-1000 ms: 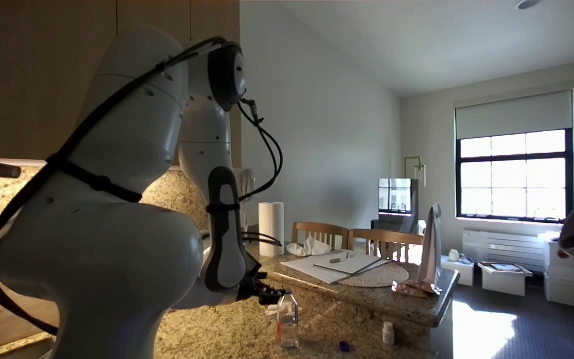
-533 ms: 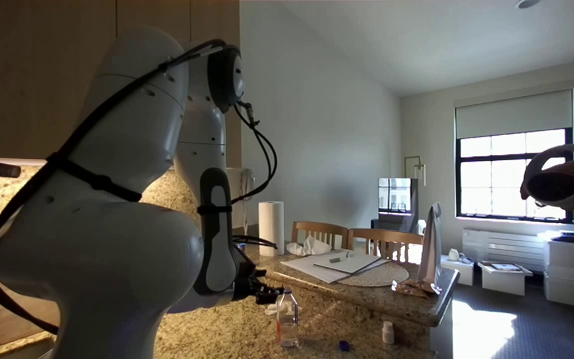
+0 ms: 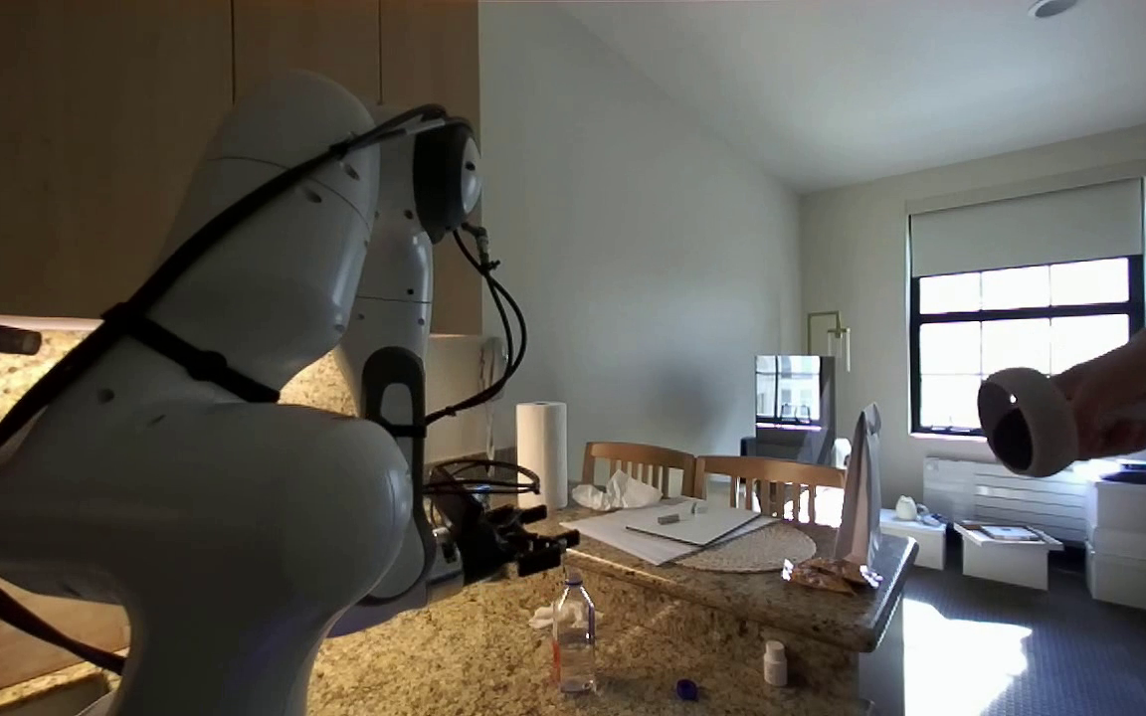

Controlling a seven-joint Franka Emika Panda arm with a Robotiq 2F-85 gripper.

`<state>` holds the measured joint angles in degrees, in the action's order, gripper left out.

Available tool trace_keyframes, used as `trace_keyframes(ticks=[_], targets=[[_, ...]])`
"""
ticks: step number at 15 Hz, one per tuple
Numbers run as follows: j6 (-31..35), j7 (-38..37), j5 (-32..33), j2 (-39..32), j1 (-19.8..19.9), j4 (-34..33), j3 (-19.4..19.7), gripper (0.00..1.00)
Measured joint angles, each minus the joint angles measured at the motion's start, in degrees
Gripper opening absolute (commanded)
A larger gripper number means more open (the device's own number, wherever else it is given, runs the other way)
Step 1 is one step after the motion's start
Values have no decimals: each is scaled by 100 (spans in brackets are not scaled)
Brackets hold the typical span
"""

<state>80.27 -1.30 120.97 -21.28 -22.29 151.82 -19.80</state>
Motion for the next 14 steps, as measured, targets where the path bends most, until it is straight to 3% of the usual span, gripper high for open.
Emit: trace_keyframes(ticks=[3,8,12,14], targets=[[-560,22,-928,-448,-105,-458,-88,100],[-577,29,-1972,-1308,44,-1681,37,100],[-574,203,-2846,-1597,106,-2644,-43,100],[-573,217,-2881,-1615,68,-2763,-49,100]])
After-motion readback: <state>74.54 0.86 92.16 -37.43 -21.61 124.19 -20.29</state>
